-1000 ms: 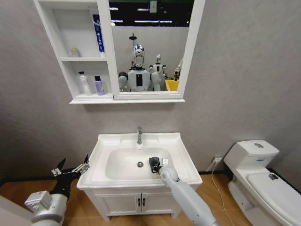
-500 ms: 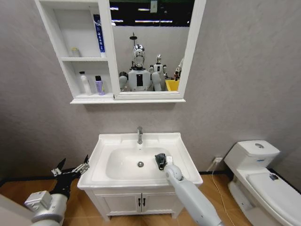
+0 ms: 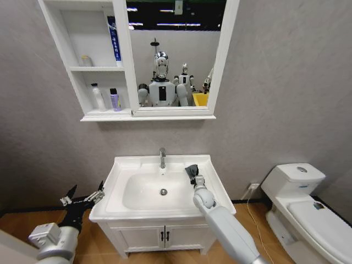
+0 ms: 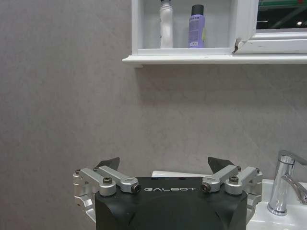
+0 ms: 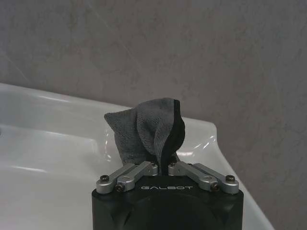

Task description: Move facial cleanser and shampoo from washbasin to cabinet, then wipe washbasin with towel.

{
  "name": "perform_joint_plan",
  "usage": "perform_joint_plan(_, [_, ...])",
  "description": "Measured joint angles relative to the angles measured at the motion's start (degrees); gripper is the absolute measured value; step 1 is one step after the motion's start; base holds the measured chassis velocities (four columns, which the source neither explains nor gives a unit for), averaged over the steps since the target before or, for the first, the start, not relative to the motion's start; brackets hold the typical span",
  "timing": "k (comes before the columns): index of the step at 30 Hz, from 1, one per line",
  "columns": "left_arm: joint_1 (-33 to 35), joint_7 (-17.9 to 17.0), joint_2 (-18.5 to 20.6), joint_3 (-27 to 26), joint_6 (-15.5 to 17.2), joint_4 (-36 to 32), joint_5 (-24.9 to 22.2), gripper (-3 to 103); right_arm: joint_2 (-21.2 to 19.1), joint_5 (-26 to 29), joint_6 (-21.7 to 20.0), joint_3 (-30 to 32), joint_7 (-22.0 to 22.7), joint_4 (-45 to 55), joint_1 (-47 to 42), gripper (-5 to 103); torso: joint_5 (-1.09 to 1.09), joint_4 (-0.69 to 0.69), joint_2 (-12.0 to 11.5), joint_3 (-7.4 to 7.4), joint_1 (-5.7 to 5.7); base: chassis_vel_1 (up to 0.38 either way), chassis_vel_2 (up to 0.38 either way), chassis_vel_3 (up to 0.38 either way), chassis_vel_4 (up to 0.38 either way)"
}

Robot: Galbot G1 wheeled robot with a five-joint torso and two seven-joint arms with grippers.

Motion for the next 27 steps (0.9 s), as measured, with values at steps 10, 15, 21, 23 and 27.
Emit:
perform_joint_plan(10, [0.0, 0.0, 0.0, 0.0, 0.0, 0.0, 0.0, 100, -2.63, 5.0, 2.94, 5.85, -4.66, -2.27, 1.33, 4, 0.01, 0.0, 0.0, 0.0, 0.0, 0.0, 0.0, 0.0, 0.0])
perform_joint_plan(15, [0.0, 0.0, 0.0, 0.0, 0.0, 0.0, 0.0, 100, -2.75, 6.65, 4.28, 7.23, -7.13, -4.78, 1.7, 4, 0.02, 0.0, 0.0, 0.0, 0.0, 0.0, 0.0, 0.0, 0.0])
perform_joint_plan(21, [0.0, 0.0, 0.0, 0.0, 0.0, 0.0, 0.0, 100, -2.3, 4.85, 5.56, 8.6, -11.36, -9.19, 2.87, 9, 0.01, 0.0, 0.0, 0.0, 0.0, 0.0, 0.0, 0.0, 0.0])
perform_joint_plan(23, [0.0, 0.0, 0.0, 0.0, 0.0, 0.0, 0.0, 100, -2.24, 4.73, 5.47, 8.73, -11.66, -9.51, 2.93, 20, 0.01, 0.0, 0.0, 0.0, 0.0, 0.0, 0.0, 0.0, 0.0])
perform_joint_plan(27, [0.0, 0.0, 0.0, 0.0, 0.0, 0.0, 0.0, 100, -2.06, 4.66, 5.25, 8.95, -11.98, -9.7, 2.94, 31, 0.01, 0.0, 0.0, 0.0, 0.0, 0.0, 0.0, 0.0, 0.0])
